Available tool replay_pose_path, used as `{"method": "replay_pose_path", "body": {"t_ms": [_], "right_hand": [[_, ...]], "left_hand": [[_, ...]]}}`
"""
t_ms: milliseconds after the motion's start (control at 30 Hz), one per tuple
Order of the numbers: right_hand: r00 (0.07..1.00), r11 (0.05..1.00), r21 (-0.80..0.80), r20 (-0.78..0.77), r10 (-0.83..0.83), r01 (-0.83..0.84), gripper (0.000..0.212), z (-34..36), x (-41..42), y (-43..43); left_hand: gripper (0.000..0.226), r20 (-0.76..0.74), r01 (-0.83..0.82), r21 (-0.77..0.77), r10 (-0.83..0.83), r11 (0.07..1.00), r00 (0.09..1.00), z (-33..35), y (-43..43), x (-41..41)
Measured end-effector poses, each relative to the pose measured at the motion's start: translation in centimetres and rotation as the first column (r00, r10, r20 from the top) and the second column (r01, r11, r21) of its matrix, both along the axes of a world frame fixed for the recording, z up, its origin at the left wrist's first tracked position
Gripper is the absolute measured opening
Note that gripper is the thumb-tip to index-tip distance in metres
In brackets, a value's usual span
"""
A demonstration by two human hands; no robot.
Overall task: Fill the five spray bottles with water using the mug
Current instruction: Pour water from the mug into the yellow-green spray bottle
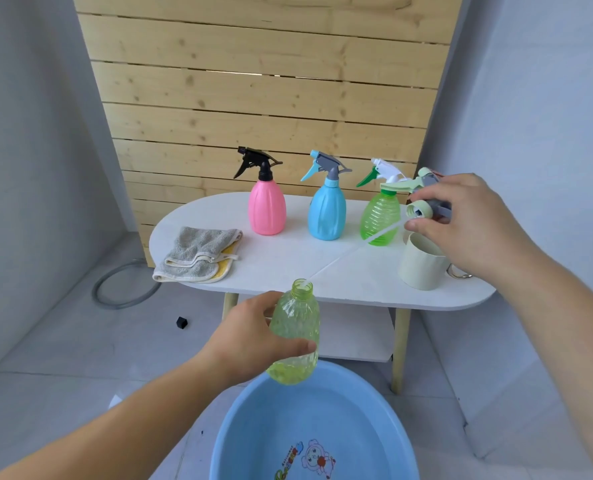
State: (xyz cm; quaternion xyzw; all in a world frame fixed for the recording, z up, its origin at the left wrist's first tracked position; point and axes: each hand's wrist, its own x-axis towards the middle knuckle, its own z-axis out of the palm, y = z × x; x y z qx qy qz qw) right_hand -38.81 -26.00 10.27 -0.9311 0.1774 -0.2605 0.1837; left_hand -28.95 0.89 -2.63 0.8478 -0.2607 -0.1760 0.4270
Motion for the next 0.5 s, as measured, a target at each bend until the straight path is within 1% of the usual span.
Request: {"method": "replay_pose_path", "body": {"t_ms": [133, 200, 300, 367, 433, 500], "right_hand": [[1.0, 1.0, 0.005, -0.01, 0.007, -0.007, 0.038, -0.7, 0.4, 0.2], [0.998, 0.999, -0.005, 0.03, 0.048, -0.048, 0.037, -1.5, 0.9, 1.3], [0.983, 0.985, 0.03, 0.069, 0.169, -0.171, 0.04, -2.6, 1.7, 3.6], [0.962, 0.96, 0.069, 0.065, 0.267, -0.271, 0.04, -3.2, 1.9, 5.1], [0.932, 0.923, 0.129, 0.063, 0.357, -0.362, 0.035, -3.8, 2.0, 6.2], [0.903, 0.879, 0.208, 0.065, 0.425, -0.429, 0.026, -4.3, 2.0, 6.8]], "left_hand": [[0.076, 0.022, 0.017, 0.019, -0.018, 1.0, 1.0, -0.1, -0.2, 0.0], [0.073, 0.034, 0.031, 0.038, -0.032, 0.999, 0.999, -0.2, -0.4, -0.1], [0.079, 0.053, 0.055, 0.056, -0.058, 0.997, 0.997, -0.1, -1.0, -0.4], [0.077, 0.045, 0.068, 0.044, -0.07, 0.997, 0.997, -0.1, -1.4, -0.5], [0.071, 0.027, 0.071, 0.019, -0.072, 0.997, 0.997, 0.0, -1.8, -0.6], [0.066, 0.018, 0.07, 0.0, -0.07, 0.998, 0.997, 0.2, -2.0, -0.7]]}}
